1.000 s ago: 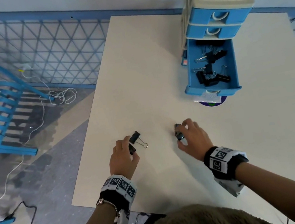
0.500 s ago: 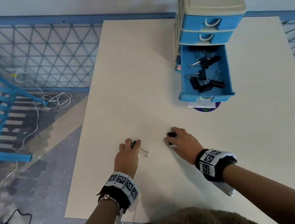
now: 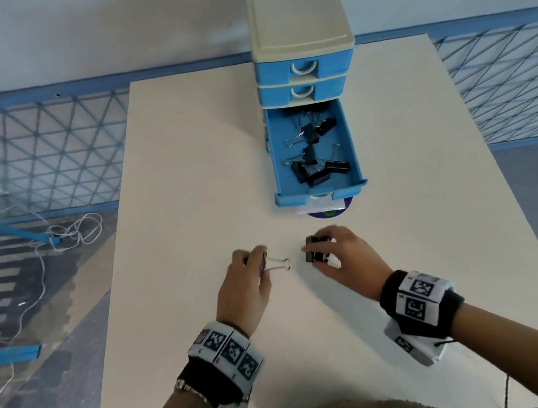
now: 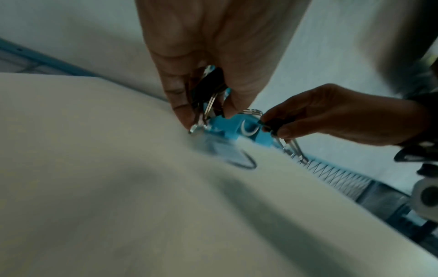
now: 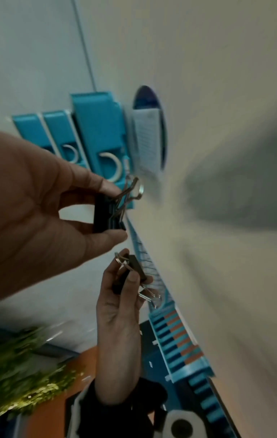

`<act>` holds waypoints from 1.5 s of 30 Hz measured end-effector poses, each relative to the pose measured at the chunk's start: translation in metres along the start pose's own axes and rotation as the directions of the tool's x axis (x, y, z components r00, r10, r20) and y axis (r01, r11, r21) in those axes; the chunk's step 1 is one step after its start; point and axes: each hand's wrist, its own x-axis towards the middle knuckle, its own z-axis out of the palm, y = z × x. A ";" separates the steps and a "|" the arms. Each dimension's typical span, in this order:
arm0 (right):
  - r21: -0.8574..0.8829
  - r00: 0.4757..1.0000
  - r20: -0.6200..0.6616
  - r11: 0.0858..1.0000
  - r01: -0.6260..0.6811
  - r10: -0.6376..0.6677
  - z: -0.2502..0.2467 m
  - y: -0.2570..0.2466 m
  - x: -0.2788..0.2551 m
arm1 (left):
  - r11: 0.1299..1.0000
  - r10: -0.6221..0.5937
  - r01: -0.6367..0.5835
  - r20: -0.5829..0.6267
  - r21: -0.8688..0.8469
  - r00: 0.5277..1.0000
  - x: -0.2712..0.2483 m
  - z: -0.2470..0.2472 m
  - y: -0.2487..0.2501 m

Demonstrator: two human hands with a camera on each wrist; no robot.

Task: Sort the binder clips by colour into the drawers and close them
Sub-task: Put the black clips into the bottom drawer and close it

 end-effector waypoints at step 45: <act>0.125 0.843 -0.416 0.940 -0.317 0.340 -0.032 0.048 0.066 | 0.918 -0.331 0.330 -0.032 0.220 0.943 -0.112 0.063 -0.082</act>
